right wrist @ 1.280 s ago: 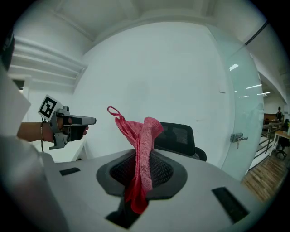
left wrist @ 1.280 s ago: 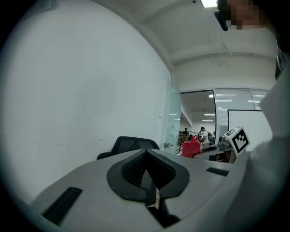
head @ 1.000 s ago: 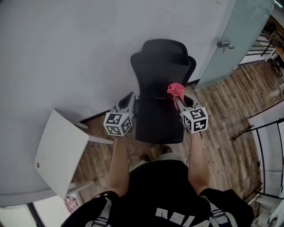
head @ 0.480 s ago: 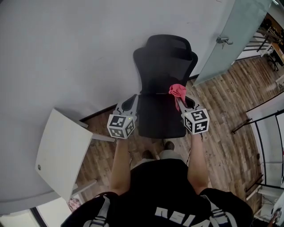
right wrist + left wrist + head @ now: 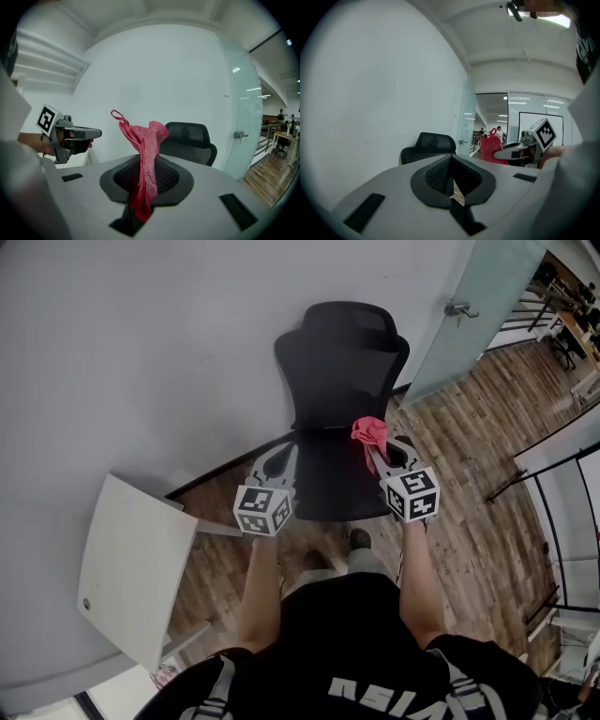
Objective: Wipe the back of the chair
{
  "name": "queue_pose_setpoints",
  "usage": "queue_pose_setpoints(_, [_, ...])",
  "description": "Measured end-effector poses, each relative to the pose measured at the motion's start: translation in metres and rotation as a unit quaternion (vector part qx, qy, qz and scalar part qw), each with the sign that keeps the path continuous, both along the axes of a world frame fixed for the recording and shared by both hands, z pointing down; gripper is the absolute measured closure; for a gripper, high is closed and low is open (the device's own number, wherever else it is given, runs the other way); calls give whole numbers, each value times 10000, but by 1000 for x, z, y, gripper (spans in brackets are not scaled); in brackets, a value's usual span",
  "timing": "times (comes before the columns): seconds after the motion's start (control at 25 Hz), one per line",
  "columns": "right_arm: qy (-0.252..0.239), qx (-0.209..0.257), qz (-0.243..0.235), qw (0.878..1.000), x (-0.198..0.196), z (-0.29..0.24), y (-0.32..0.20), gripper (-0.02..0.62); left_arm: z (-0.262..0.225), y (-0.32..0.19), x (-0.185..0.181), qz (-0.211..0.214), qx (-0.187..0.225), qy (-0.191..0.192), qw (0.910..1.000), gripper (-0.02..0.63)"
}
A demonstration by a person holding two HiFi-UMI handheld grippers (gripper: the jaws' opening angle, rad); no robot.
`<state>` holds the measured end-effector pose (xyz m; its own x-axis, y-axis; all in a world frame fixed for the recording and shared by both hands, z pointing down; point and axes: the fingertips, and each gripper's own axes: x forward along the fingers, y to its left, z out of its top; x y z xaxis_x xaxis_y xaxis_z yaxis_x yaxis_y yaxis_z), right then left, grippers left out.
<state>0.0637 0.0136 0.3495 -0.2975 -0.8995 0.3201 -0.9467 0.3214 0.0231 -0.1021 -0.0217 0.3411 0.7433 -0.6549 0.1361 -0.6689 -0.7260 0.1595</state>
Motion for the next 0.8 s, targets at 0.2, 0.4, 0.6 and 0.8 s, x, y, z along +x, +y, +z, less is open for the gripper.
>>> queue_pose_setpoints(0.2, [-43,-24,37,10000,-2,1,2,520,-3,0,-4,2,14,56,10000,583])
queue_pose_setpoints(0.4, [-51,-31,90,9999,1,0,5,520,-9,0,-2,7,63,94,9999,584])
queue_pose_setpoints(0.6, [-73,-17,134,9999,11,-1,6,520,-13,1,8,41,105,95,9999,584])
queue_pose_setpoints(0.8, [-146,43,164,9997,16,-3,8,520,-16,4,15,81,149,60,9998,583])
